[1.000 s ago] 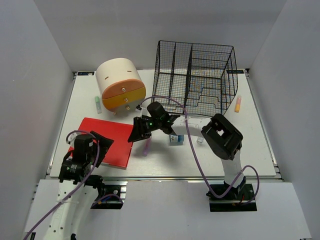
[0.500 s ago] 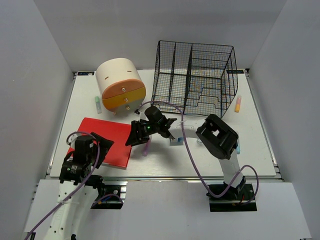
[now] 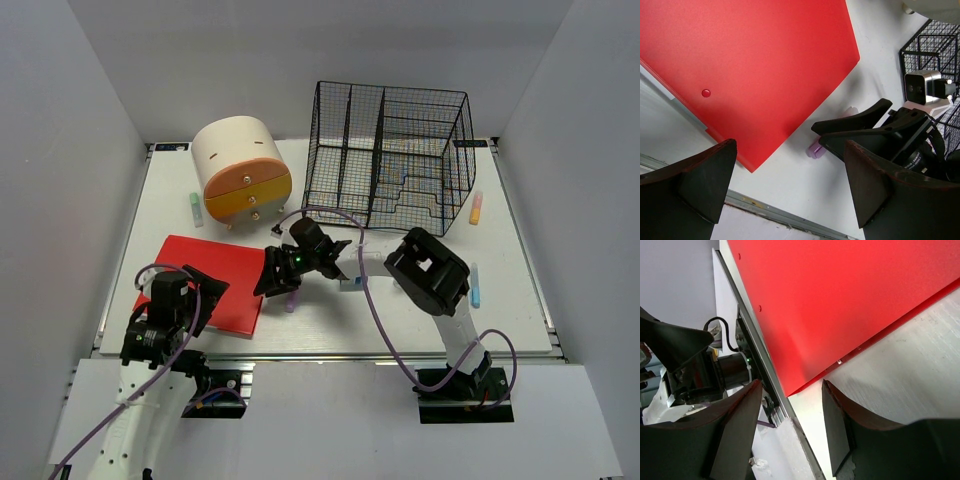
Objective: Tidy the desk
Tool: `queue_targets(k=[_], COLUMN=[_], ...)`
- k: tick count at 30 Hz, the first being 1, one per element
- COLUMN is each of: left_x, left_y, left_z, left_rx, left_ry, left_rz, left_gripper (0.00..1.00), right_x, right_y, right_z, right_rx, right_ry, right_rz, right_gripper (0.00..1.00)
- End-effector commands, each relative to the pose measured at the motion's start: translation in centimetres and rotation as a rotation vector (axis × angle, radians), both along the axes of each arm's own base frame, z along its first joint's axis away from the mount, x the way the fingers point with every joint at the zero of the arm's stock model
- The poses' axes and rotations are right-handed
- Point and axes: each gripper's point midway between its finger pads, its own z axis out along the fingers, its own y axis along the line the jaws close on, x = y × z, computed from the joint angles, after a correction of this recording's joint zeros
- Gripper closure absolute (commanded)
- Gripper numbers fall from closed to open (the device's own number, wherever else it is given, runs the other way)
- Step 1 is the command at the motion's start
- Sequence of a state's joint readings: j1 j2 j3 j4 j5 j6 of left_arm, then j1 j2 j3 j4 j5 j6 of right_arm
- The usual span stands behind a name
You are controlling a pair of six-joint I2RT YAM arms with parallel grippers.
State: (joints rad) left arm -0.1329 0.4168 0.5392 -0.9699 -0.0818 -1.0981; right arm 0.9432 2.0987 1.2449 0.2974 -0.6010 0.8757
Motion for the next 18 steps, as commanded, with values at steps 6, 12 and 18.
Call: queue_targets(k=[6, 12, 18], left_x=[-0.07, -0.14, -0.17], left_y=[-0.11, -0.19, -0.12], left_z=[0.11, 0.20, 0.10], left_rx=[-0.011, -0.017, -0.013], left_ry=[-0.011, -0.015, -0.012], left_rz=[0.002, 0.000, 0.002], left_gripper=[0.03, 0.03, 0.03], right_x=[0.01, 0.21, 0.14], right_y=[0.82, 0.97, 1.63], right_z=[-0.97, -1.10, -0.43], right_rx=[-0.006, -0.016, 0.022], right_ry=[0.015, 0.013, 0.031], right_rz=[-0.016, -0.026, -0.012], right_gripper=[0.43, 0.42, 0.44])
